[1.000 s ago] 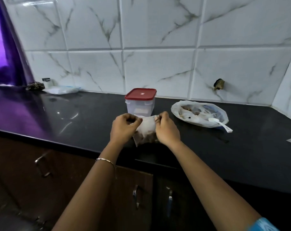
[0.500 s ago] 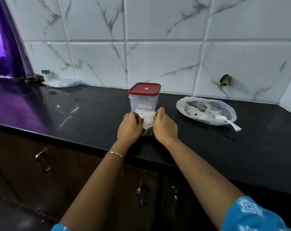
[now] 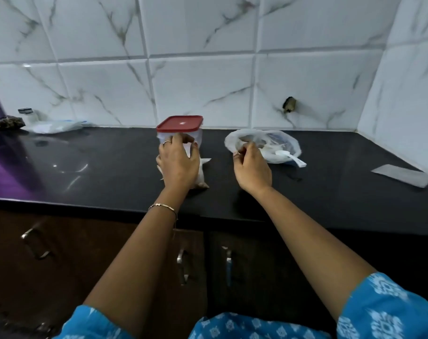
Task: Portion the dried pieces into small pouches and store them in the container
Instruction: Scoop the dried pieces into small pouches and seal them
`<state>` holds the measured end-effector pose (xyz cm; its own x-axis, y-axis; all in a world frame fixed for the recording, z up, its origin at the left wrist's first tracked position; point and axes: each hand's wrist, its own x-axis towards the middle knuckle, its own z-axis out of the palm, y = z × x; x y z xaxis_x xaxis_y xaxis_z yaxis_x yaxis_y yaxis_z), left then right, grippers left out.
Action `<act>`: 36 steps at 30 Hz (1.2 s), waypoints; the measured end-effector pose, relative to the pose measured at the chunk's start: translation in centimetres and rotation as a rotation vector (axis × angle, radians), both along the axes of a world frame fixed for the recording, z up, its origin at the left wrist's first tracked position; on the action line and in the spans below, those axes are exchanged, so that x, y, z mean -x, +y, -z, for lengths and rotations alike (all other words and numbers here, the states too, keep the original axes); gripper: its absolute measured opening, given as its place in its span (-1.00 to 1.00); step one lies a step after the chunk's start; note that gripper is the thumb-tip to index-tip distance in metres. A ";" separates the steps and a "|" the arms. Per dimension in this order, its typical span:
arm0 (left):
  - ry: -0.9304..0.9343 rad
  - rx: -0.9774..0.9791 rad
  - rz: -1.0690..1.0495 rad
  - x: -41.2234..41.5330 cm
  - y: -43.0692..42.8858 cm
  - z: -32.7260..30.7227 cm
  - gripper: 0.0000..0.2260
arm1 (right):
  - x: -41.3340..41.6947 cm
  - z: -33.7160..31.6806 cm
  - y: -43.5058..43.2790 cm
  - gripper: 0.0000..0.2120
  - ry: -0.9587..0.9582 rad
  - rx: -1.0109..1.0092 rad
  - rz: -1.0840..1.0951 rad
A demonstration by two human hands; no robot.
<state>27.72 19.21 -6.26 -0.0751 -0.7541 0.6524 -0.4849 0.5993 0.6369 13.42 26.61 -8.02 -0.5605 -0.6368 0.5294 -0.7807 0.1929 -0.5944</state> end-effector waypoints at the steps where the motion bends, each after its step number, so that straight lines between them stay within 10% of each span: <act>1: -0.001 0.010 0.046 1.3 0.7 -0.1 -0.87 | 1.1 0.0 1.1 -0.76 0.006 -0.007 0.024; 13: -0.141 -0.219 0.805 18.8 10.8 2.7 -0.84 | 17.1 0.4 16.3 -0.71 0.148 -0.128 0.413; 25: -0.389 -0.408 1.010 28.4 11.2 3.9 -0.87 | 26.8 2.1 20.6 -0.50 0.052 -0.270 0.514; 36: -0.322 -0.513 1.053 30.1 10.4 3.6 -0.90 | 28.6 2.6 19.2 -0.76 0.172 -0.334 0.468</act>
<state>-2.36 29.59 -9.81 -0.9101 -0.3918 0.1349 -0.0923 0.5089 0.8559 -15.19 45.85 -10.66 -0.7459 -0.4903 0.4508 -0.6469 0.6943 -0.3153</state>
